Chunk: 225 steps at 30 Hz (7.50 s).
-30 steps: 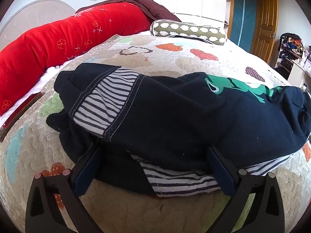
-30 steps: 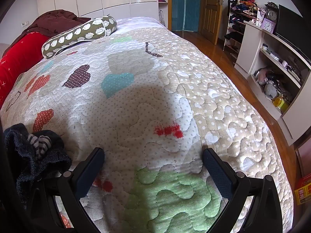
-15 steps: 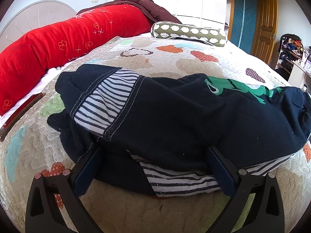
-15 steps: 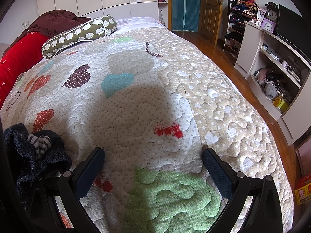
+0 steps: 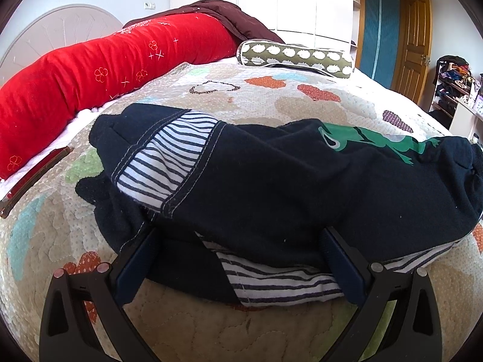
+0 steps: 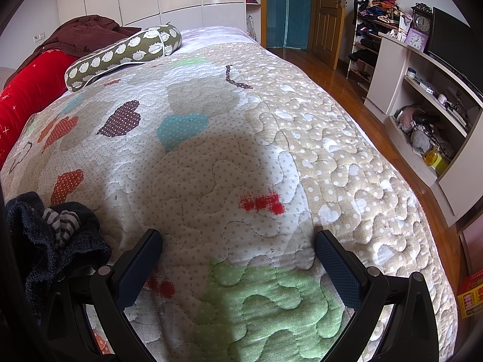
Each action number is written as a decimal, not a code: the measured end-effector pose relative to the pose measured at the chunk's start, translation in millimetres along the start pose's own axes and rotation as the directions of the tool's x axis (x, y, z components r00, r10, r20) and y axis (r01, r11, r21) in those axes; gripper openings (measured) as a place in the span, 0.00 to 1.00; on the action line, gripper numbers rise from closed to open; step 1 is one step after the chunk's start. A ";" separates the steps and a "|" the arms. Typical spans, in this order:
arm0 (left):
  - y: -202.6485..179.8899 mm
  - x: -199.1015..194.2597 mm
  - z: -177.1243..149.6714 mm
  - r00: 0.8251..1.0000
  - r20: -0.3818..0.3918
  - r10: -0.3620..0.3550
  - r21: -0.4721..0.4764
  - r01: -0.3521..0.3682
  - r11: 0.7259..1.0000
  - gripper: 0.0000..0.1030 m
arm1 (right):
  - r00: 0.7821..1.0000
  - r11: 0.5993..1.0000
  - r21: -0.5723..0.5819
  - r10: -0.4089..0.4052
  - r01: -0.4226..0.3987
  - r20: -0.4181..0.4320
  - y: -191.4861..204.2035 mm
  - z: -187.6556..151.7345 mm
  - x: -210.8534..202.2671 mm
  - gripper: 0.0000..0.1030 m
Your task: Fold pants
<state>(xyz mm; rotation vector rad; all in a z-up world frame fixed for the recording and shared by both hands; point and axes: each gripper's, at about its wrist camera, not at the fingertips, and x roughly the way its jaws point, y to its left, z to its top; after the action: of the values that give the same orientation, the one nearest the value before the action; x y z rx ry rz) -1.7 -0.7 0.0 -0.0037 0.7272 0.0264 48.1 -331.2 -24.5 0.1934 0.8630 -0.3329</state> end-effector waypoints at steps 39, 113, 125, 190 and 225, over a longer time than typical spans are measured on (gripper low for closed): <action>1.8 -0.5 -0.4 1.000 0.013 0.015 0.004 -0.015 1.000 1.00 | 1.000 1.000 0.000 0.000 0.000 0.000 -0.1 0.1 0.0 1.00; 88.6 -13.9 86.4 0.929 -0.174 -0.327 -0.272 0.274 0.923 0.03 | 0.820 0.807 0.175 0.572 -0.564 0.009 33.5 12.9 -76.7 0.18; 61.2 -42.0 39.5 0.901 -0.256 -0.349 -0.272 0.279 0.921 0.07 | 0.940 0.885 0.338 0.340 -0.320 -0.001 -69.6 -46.7 -87.8 0.41; 45.7 -67.3 58.1 0.767 -0.196 -0.611 -0.422 0.496 0.759 0.04 | 0.594 0.487 0.515 0.802 -0.705 0.056 3.3 -102.9 -80.6 0.60; 42.9 -74.8 59.4 0.797 -0.153 -0.585 -0.374 0.501 0.780 0.04 | 0.692 0.510 0.617 0.718 -0.599 0.078 -28.0 -119.3 -88.3 0.30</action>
<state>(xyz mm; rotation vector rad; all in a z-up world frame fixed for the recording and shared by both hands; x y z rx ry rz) -19.2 41.3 94.4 -0.5426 0.9597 -0.4307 -100.1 -303.2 -33.4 1.1641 0.7761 0.1702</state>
